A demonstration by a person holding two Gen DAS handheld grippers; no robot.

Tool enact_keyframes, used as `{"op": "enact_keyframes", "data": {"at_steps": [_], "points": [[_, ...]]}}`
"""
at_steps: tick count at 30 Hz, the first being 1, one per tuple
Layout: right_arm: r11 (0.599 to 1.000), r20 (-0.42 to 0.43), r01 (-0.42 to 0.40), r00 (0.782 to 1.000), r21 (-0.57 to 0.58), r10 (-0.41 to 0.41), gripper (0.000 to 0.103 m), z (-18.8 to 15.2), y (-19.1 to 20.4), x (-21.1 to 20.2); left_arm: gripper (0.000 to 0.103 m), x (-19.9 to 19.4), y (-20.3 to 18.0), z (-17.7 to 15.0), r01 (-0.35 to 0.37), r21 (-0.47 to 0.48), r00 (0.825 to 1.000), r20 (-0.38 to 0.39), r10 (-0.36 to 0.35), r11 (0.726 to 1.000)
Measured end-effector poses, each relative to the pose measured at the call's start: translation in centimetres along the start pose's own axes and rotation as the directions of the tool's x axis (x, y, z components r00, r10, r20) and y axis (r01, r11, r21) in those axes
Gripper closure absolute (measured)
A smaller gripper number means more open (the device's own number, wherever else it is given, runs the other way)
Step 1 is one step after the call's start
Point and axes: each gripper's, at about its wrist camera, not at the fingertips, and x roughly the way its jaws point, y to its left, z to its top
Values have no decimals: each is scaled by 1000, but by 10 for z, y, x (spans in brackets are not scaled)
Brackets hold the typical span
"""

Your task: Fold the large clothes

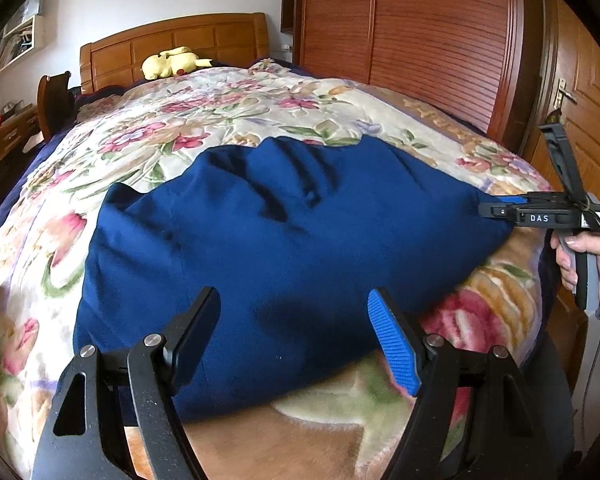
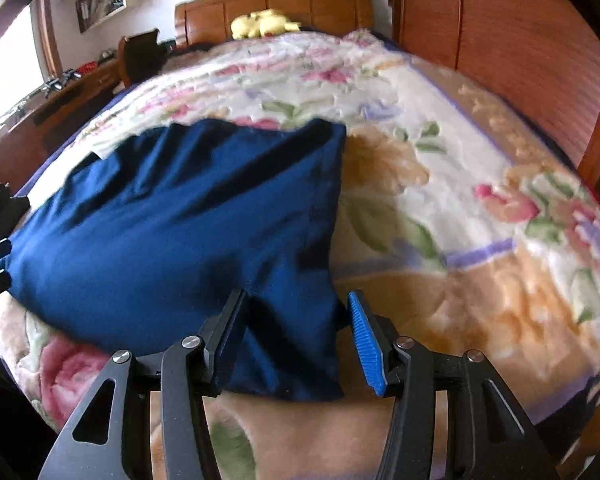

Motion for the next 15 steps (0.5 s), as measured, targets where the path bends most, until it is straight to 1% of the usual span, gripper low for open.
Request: {"op": "enact_keyframes", "data": {"at_steps": [2, 4, 7, 12, 15], "points": [[1000, -9, -6, 1000, 23, 6, 47, -1, 0, 5, 26, 2, 0, -1, -1, 1, 1000, -6, 1, 1000], [1000, -7, 6, 1000, 19, -6, 42, 0, -1, 8, 26, 4, -1, -2, -3, 0, 1000, -13, 3, 1000], [1000, -30, 5, 1000, 27, -4, 36, -1, -3, 16, 26, 6, -2, -2, -6, -2, 1000, -21, 6, 1000], [996, -56, -45, 997, 77, 50, 35, -2, -12, 24, 26, 15, -3, -3, -15, -4, 999, -49, 15, 1000], [995, -65, -66, 995, 74, 71, 35, -4, -13, 25, 26, 20, -3, -5, -18, -3, 998, -59, 18, 1000]]}}
